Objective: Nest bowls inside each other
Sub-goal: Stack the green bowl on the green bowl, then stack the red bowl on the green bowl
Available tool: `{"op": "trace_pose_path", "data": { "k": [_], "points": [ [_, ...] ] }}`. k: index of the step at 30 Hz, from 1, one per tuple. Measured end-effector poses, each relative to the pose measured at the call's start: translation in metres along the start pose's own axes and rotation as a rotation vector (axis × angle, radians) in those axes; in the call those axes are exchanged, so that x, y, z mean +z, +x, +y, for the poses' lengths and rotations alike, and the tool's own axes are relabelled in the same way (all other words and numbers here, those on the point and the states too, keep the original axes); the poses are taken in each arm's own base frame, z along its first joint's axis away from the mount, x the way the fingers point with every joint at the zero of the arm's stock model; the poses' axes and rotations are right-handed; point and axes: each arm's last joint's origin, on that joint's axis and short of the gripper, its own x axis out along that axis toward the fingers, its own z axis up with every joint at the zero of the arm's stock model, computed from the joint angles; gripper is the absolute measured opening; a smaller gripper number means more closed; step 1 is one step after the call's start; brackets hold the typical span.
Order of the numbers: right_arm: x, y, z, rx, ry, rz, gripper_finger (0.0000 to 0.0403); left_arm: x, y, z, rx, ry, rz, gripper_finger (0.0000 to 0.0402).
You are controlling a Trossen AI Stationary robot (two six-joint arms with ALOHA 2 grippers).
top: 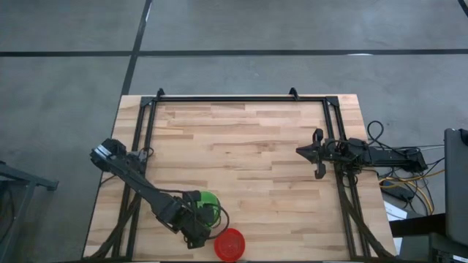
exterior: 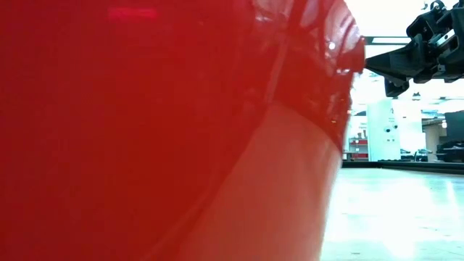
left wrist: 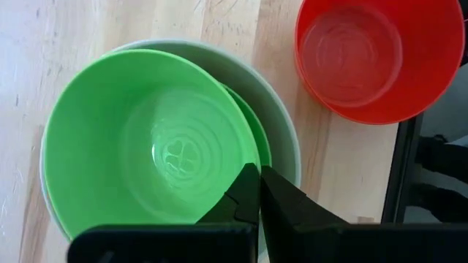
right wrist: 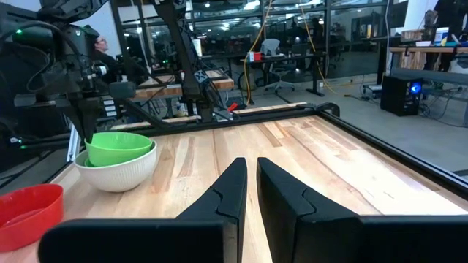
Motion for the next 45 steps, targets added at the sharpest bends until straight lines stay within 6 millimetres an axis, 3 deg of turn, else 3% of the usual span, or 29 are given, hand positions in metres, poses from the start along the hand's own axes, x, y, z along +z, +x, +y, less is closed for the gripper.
{"op": "trace_pose_path", "data": {
  "k": [14,34,45],
  "points": [
    [0.0,0.0,0.0,0.0,0.0,0.0,0.0034,0.0,0.016,-0.004,0.025,0.004,0.015,0.0006],
    [0.0,0.0,0.0,0.0,0.0,0.0,0.0034,-0.001,0.015,-0.004,0.01,-0.043,0.03,0.0092],
    [0.0,0.0,0.0,0.0,0.001,0.0,0.0034,0.0,0.004,-0.002,-0.014,-0.047,0.015,0.0101]
  ]
}}
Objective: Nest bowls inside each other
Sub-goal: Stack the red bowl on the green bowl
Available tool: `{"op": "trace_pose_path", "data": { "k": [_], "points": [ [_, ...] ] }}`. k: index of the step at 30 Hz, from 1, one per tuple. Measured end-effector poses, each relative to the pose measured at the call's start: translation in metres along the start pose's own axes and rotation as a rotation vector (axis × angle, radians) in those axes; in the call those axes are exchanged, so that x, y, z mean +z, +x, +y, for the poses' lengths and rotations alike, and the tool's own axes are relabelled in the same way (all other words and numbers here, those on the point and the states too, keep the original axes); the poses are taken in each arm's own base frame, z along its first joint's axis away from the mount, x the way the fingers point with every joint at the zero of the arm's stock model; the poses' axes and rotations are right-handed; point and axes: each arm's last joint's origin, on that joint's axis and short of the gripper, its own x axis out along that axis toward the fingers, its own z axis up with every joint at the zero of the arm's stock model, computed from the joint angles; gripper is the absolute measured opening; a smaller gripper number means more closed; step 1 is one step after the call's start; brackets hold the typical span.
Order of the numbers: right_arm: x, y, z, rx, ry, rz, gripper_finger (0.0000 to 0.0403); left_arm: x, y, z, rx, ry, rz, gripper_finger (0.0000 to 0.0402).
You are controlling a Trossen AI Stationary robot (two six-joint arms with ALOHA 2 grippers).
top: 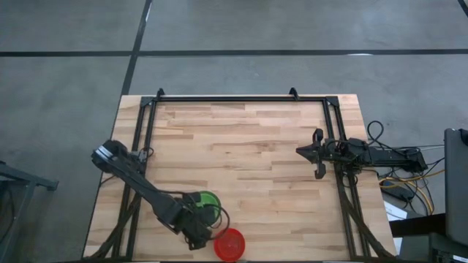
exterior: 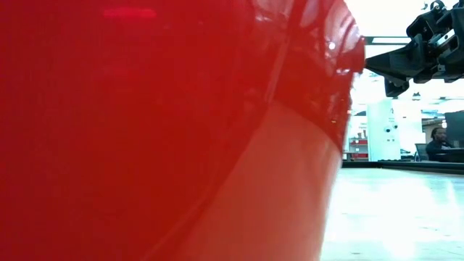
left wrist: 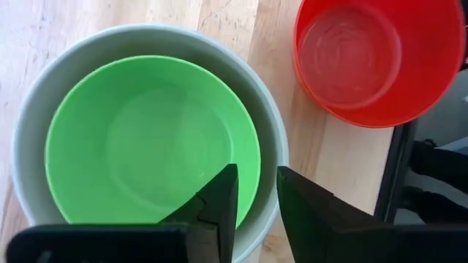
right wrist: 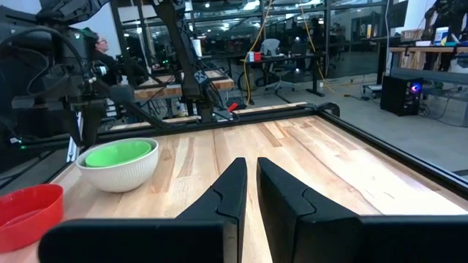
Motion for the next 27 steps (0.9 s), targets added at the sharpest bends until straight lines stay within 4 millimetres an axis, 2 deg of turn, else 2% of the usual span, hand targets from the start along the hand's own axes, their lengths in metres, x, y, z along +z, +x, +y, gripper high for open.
{"op": "trace_pose_path", "data": {
  "k": [17,27],
  "points": [
    [0.0,0.0,0.0,0.0,-0.001,0.0,0.0034,0.001,-0.029,0.007,-0.054,-0.033,-0.056,0.0102],
    [0.0,0.0,0.0,0.0,-0.001,0.0,0.0034,0.004,-0.033,0.002,-0.108,0.022,-0.101,0.0102]
  ]
}}
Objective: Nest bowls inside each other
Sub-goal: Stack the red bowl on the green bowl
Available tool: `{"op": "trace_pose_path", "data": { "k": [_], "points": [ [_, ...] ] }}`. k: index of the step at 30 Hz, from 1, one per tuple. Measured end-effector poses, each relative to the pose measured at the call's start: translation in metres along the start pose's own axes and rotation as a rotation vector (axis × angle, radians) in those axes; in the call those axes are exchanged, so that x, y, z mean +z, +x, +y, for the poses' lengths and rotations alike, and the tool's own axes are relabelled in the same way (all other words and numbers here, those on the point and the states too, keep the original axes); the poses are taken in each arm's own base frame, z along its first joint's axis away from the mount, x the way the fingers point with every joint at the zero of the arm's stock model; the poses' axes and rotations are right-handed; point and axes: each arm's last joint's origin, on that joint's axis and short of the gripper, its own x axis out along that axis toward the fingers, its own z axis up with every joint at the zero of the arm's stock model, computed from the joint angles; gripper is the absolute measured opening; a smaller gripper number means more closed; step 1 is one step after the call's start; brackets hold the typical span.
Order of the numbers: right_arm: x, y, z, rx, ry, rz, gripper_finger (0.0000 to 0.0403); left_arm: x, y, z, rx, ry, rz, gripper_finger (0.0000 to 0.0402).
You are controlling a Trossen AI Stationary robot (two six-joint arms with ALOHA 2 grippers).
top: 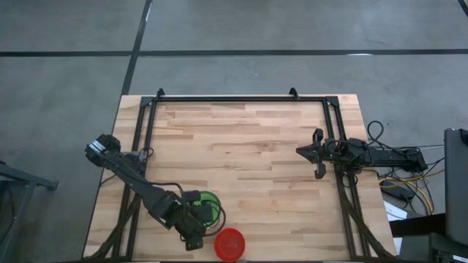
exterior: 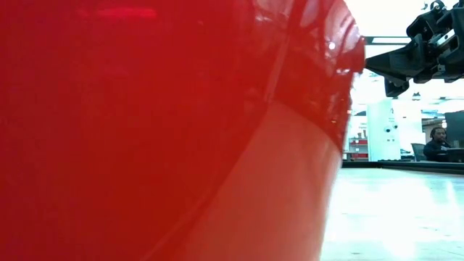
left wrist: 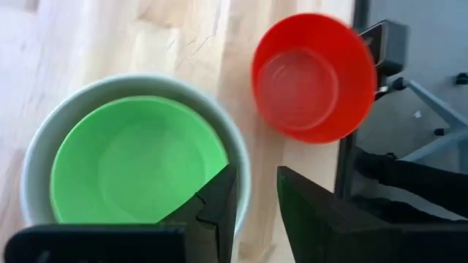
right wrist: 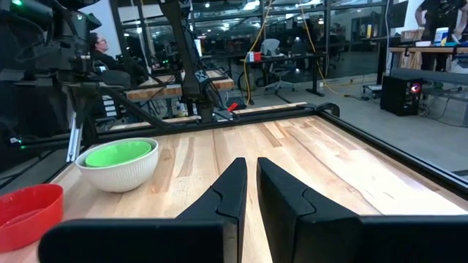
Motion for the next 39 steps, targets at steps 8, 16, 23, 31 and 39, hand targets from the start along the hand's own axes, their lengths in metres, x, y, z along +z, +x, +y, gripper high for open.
{"op": "trace_pose_path", "data": {
  "k": [8,16,23,31,39],
  "points": [
    [0.0,0.0,0.0,-0.001,0.001,0.0,0.0034,0.003,0.0,-0.006,-0.06,0.032,-0.037,0.0102],
    [0.0,0.0,0.0,0.0,0.0,0.0,0.0034,0.002,-0.001,-0.007,-0.087,0.022,-0.011,0.0102],
    [0.0,0.0,0.0,0.0,0.001,0.0,0.0034,0.0,-0.001,-0.015,-0.131,0.041,-0.026,0.0102],
    [0.0,0.0,0.0,-0.001,0.0,0.0,0.0034,-0.007,0.009,-0.01,-0.122,-0.143,0.02,0.0102],
    [0.0,0.0,0.0,0.0,0.0,0.0,0.0034,-0.013,0.018,-0.007,-0.11,-0.395,0.066,0.0101]
  ]
}}
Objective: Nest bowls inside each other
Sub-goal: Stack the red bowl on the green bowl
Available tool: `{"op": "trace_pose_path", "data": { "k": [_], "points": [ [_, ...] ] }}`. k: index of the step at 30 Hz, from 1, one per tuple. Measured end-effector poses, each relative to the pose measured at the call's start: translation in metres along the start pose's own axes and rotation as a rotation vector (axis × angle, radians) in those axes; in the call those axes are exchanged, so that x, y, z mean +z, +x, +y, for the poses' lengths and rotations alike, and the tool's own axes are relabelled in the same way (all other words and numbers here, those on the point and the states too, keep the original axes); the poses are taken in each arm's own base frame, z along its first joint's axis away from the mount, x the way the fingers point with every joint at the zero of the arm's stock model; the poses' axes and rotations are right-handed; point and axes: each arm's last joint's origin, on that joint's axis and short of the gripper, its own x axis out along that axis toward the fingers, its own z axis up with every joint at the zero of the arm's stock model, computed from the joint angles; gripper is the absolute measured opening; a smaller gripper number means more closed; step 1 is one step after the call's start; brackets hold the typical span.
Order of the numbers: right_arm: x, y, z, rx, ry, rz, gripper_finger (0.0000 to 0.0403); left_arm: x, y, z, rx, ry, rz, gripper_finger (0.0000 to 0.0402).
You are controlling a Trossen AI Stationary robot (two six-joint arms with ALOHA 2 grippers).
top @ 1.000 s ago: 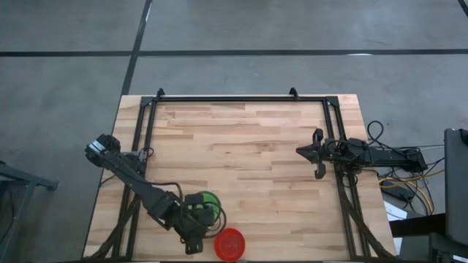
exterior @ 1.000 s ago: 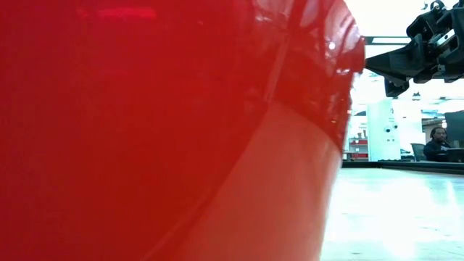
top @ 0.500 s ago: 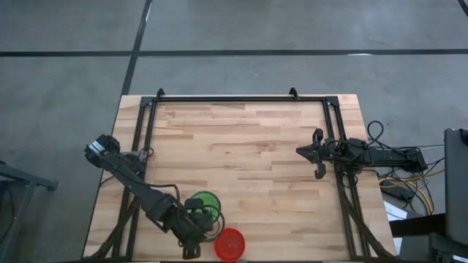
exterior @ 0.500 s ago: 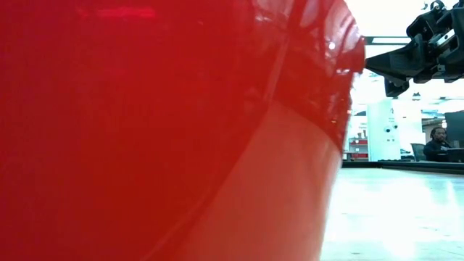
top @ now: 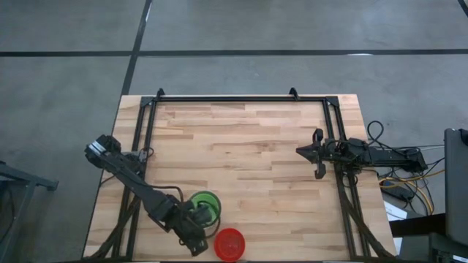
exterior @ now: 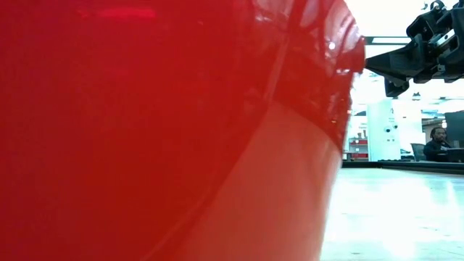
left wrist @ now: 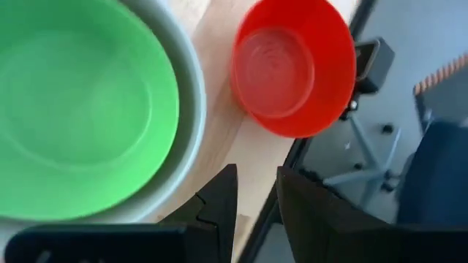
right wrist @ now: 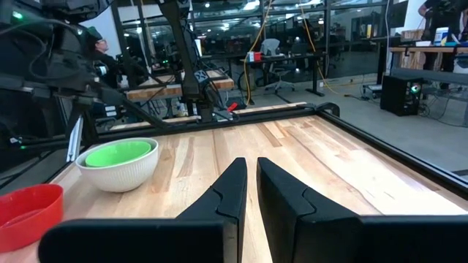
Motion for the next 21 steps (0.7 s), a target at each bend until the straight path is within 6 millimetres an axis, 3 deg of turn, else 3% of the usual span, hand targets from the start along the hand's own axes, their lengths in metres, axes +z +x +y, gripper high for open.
{"op": "trace_pose_path", "data": {
  "k": [9,15,21],
  "points": [
    [0.0,0.0,0.0,0.0,0.001,0.0,0.0034,0.007,-0.001,-0.011,-0.12,-0.099,-0.069,0.0101],
    [0.0,0.0,0.0,0.0,0.0,0.0,0.0034,0.01,0.003,-0.007,-0.114,-0.21,-0.066,0.0103],
    [0.0,0.0,0.0,0.0,0.0,0.0,0.0034,0.007,0.015,-0.002,-0.156,-0.335,-0.047,0.0141]
  ]
}}
